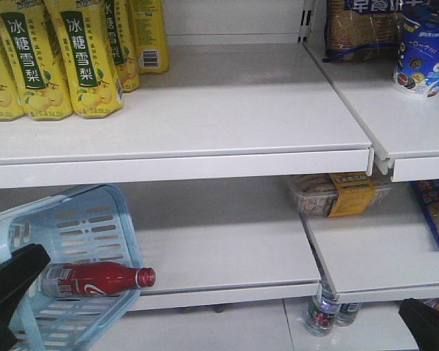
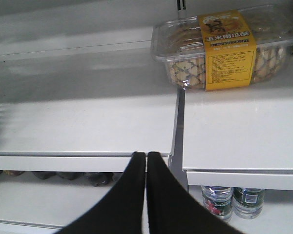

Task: Place coke in basket with both arms

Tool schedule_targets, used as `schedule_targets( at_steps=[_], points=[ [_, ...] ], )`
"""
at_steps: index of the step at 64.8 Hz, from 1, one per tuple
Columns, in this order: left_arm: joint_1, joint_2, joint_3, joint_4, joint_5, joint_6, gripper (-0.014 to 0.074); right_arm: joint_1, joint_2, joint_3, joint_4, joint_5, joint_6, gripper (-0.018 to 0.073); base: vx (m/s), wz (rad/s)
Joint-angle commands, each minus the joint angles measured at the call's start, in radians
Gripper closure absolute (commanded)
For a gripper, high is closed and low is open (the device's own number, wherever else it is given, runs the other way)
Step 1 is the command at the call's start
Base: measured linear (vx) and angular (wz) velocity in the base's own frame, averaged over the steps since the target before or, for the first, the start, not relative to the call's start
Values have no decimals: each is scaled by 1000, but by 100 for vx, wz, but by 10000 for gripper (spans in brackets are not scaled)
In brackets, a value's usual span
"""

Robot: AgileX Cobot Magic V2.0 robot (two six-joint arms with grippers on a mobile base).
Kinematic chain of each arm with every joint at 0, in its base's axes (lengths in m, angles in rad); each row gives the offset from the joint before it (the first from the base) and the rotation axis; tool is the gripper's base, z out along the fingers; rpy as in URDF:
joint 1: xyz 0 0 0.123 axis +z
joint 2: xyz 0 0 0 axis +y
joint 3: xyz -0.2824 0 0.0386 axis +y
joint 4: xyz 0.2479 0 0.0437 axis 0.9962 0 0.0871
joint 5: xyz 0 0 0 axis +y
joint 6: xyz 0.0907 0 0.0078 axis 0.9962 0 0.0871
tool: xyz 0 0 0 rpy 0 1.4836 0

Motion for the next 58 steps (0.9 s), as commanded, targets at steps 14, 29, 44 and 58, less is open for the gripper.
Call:
schedule_targets(
  at_steps=[14, 29, 44, 58],
  points=[
    [-11, -128, -38, -160, 48, 217, 604, -4, 4, -28, 2, -11, -6, 564, 0, 0],
    [-11, -217, 27, -167, 54, 220, 604, -4, 4, -28, 2, -9, -6, 564, 0, 0],
    [-11, -310, 142, -206, 13, 214, 604, -4, 4, -28, 2, -9, -6, 564, 0, 0],
    [-11, -329, 187, -229, 23, 222, 604, -4, 4, -28, 2, -9, -6, 564, 0, 0]
  ],
)
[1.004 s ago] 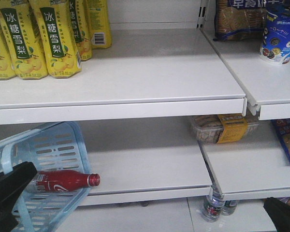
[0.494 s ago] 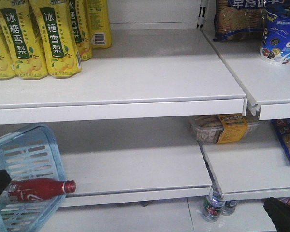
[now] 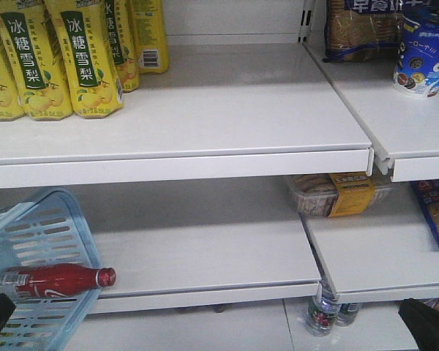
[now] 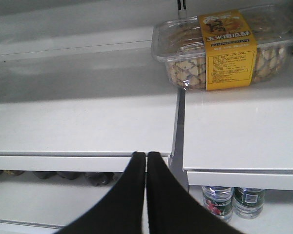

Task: Place coke in basket with both arms

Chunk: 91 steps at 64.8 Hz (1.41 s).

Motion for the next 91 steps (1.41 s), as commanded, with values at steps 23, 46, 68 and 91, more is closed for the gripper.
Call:
schedule_targets(
  at_steps=[23, 46, 68, 91],
  points=[
    [-4, 4, 13, -41, -100, 45, 604, -4, 4, -28, 2, -11, -6, 564, 0, 0],
    [-4, 4, 23, 9, -54, 42, 604, -4, 4, -28, 2, -10, -6, 564, 0, 0],
    [-4, -96, 23, -20, 60, 51, 604, -4, 4, -28, 2, -9, -6, 564, 0, 0],
    [0, -192, 23, -12, 147, 51, 604, -4, 4, -28, 2, -1, -6, 564, 0, 0]
  ],
)
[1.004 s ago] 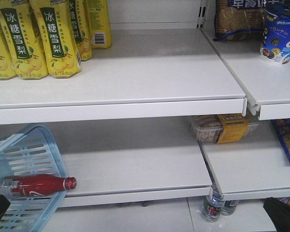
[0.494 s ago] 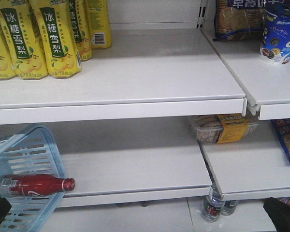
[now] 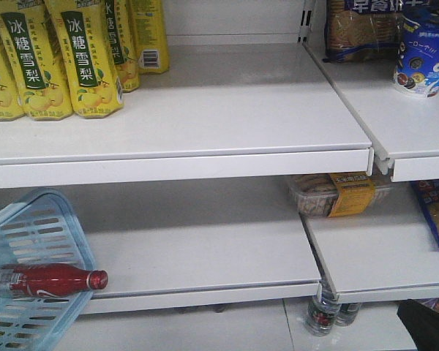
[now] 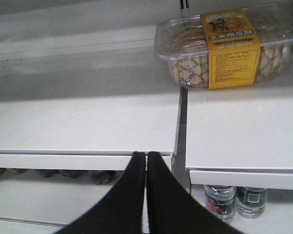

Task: Place coke in basket with both arms

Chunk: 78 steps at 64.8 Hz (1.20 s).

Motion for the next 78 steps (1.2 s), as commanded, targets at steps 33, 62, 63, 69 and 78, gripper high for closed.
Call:
schedule_targets(
  at_steps=[33, 62, 63, 69, 78],
  points=[
    [1, 6, 15, 0, 3, 145, 604, -4, 4, -28, 2, -10, -6, 564, 0, 0],
    [140, -64, 15, -136, 6, 235, 604, -4, 4, -28, 2, -10, -6, 564, 0, 0],
    [148, -63, 15, -139, 6, 239, 604, -4, 4, -28, 2, -10, -6, 564, 0, 0],
    [182, -63, 15, -139, 7, 252, 604, -4, 4, -28, 2, -10, -6, 564, 0, 0],
    [237, -63, 15, -138, 6, 254, 604, -4, 4, -28, 2, -10, -6, 564, 0, 0]
  ],
)
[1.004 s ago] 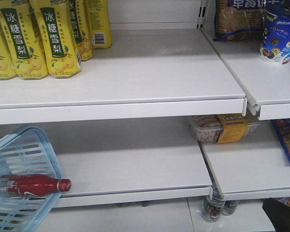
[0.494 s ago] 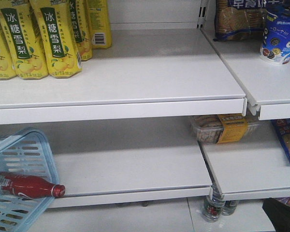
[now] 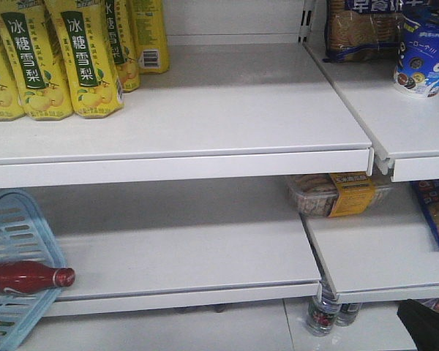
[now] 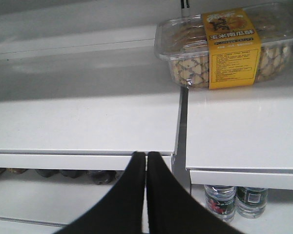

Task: Place coke in basket with both arms

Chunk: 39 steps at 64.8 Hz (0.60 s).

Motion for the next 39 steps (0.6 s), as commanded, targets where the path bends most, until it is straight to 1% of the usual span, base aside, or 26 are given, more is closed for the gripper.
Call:
schedule_targets(
  at_steps=[1, 5, 7, 15, 21, 28, 39],
  points=[
    [35, -20, 15, 2, -72, 18, 604, -4, 4, -28, 2, -11, -6, 564, 0, 0],
    [54, -20, 15, 1, -72, 27, 604, -4, 4, -28, 2, -11, -6, 564, 0, 0],
    [64, -20, 15, -3, -72, 45, 604, -4, 4, -28, 2, -11, -6, 564, 0, 0],
    [96, -20, 15, -56, -72, 142, 604, -4, 4, -28, 2, -11, -7, 564, 0, 0],
    [116, -20, 15, -74, -72, 202, 604, -4, 4, -28, 2, -11, -7, 564, 0, 0],
    [132, -20, 15, -78, -73, 205, 604, -4, 4, -28, 2, -11, -7, 564, 0, 0],
    [135, -20, 15, -77, -76, 205, 604, -4, 4, -28, 2, -11, -7, 564, 0, 0]
  ],
)
